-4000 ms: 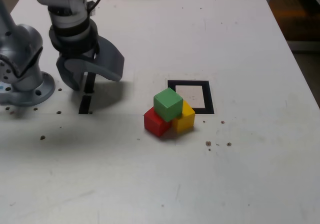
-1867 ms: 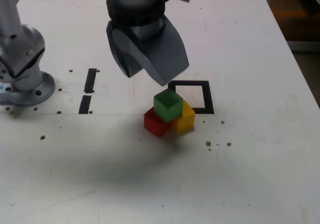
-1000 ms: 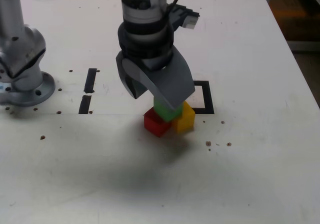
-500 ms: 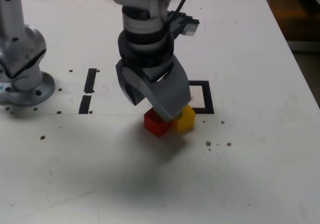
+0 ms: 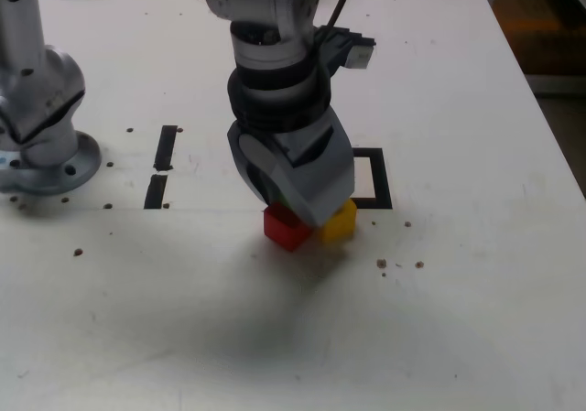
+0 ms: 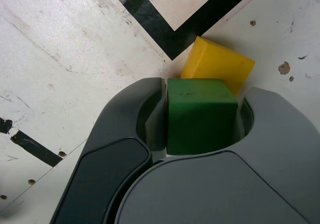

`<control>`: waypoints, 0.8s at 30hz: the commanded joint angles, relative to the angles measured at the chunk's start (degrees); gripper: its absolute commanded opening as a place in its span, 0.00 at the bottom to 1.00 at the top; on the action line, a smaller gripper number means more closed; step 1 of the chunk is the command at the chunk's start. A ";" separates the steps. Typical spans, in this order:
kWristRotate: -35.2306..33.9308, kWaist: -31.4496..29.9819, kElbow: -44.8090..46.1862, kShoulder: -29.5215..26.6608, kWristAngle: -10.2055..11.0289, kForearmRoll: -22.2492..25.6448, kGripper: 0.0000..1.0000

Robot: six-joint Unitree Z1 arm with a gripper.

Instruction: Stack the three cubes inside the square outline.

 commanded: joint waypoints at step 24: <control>-3.86 13.18 -5.39 -9.41 -0.76 10.08 0.01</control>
